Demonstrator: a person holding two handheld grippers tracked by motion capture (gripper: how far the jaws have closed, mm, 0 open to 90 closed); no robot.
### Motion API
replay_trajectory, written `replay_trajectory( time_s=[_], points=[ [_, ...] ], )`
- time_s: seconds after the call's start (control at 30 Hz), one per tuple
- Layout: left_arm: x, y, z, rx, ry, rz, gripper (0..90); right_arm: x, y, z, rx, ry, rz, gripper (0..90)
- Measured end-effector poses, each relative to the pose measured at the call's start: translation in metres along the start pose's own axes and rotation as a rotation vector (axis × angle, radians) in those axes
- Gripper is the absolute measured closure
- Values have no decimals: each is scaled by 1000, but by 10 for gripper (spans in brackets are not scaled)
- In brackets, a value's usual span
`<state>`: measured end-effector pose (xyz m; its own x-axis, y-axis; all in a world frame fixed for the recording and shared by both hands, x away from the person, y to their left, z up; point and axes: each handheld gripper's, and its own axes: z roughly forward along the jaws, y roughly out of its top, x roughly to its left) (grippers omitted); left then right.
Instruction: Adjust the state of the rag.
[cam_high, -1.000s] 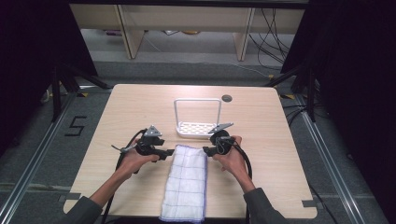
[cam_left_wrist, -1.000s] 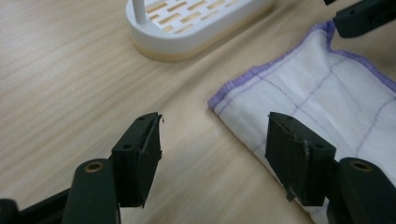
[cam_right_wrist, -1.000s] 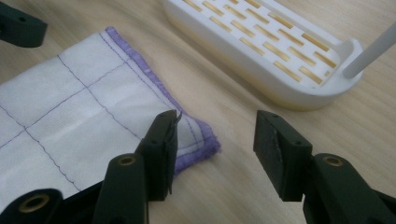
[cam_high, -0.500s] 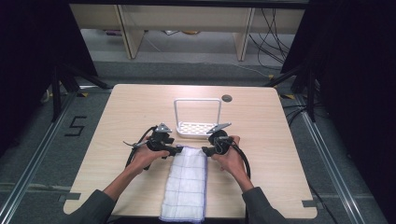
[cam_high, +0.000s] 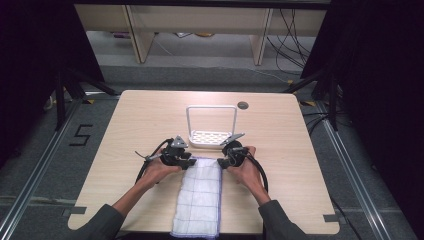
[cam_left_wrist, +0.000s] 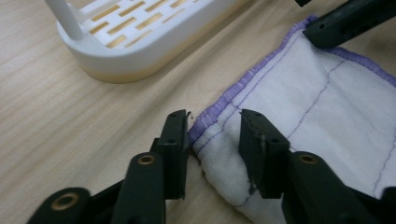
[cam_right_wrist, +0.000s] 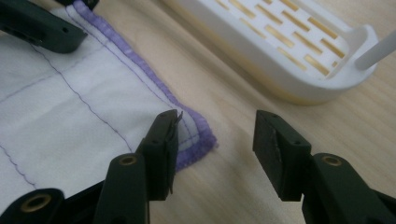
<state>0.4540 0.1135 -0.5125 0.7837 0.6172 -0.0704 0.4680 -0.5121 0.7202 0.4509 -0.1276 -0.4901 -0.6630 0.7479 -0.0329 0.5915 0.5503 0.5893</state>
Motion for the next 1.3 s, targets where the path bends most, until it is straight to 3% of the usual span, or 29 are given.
replay_trajectory(
  time_s=[0.1,0.23,0.33,0.37,0.43,0.57,0.63,0.77,0.9,1.03,1.17,1.3],
  points=[
    [-2,0,0,2,-8,7,724,2,2,-3,-14,27,27,509],
    [-6,1,0,9,4,36,783,4,2,0,-8,40,23,490],
    [-6,1,-1,9,5,32,799,5,2,1,14,59,27,485],
    [-6,1,-1,8,-1,26,802,6,2,2,19,58,50,485],
    [-7,1,-1,9,1,30,805,4,2,3,20,42,40,485],
    [-7,1,-1,7,6,36,807,3,0,6,27,58,40,487],
    [-7,1,-1,9,5,39,808,4,0,7,40,39,67,494],
    [-8,1,-1,5,7,31,807,3,-2,9,14,73,39,540],
    [-7,1,-1,6,10,38,807,4,-2,7,18,77,61,582],
    [-8,1,-1,4,20,39,806,5,-4,7,-1,89,29,675],
    [-8,0,0,-9,11,32,807,8,-5,7,3,113,48,794],
    [-8,1,-1,-9,12,38,809,9,-5,6,-12,129,-8,845]
  ],
)
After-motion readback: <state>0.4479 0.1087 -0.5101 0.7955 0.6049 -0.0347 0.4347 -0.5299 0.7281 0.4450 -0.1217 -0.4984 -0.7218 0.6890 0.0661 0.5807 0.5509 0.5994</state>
